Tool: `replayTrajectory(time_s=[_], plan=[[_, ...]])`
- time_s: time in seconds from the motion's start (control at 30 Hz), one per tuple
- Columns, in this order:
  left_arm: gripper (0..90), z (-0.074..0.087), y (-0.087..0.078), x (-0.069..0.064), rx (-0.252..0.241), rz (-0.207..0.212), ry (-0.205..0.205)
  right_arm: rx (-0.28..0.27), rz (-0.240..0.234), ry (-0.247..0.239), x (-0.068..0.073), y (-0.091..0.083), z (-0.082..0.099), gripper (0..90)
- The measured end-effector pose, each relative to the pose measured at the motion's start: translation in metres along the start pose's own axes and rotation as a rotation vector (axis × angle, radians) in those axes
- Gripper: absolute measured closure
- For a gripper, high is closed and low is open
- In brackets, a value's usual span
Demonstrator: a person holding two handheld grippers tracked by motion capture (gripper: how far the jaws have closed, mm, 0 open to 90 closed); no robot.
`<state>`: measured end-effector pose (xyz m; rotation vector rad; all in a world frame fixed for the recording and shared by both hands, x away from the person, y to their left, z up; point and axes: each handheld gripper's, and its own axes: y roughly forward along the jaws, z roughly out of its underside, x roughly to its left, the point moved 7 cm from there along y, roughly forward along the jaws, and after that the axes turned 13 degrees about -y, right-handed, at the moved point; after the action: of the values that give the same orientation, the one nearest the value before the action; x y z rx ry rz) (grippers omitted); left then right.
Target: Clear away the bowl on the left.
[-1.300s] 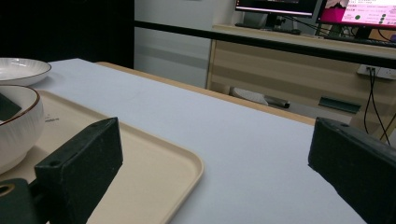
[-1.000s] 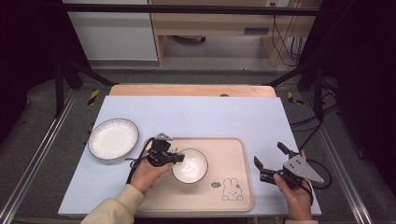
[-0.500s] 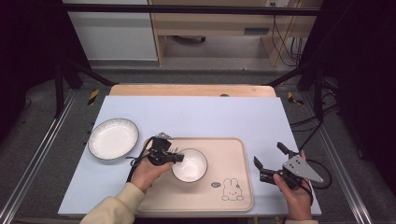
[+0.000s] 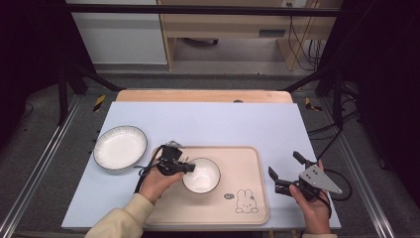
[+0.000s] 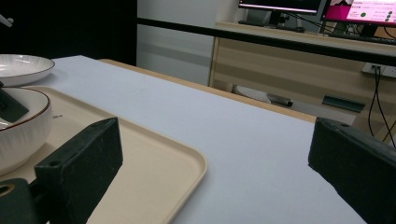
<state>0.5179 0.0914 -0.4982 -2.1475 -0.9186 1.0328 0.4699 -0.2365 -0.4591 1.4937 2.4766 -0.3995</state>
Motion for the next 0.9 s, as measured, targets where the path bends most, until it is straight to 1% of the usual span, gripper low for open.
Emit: replayTrajectory(time_s=[0.33,0.4,0.63,0.77,0.83,0.9], plan=[[82.3,0.0004,-0.0001,0.0000,-0.001,-0.008,0.012,0.001,-0.004,0.001,0.0005,0.0003,0.0003,3.2],[82.3,0.0006,-0.0002,-0.0001,0.001,-0.011,0.020,0.002,-0.003,0.003,0.0005,0.0002,0.0002,3.2],[82.3,0.0007,0.0003,-0.0011,-0.009,-0.018,0.029,0.003,-0.005,0.002,0.0007,0.0010,0.0009,3.2],[81.9,0.0008,-0.0009,-0.0010,-0.014,-0.021,0.044,0.006,-0.012,0.001,0.0022,0.0018,0.0008,3.2],[78.9,0.0007,-0.0014,0.0000,-0.027,-0.037,0.061,0.005,-0.012,0.000,0.0022,0.0018,0.0007,3.2],[75.9,0.0004,-0.0019,0.0007,-0.036,-0.043,0.075,0.006,-0.012,0.000,0.0021,0.0017,0.0009,3.2]])
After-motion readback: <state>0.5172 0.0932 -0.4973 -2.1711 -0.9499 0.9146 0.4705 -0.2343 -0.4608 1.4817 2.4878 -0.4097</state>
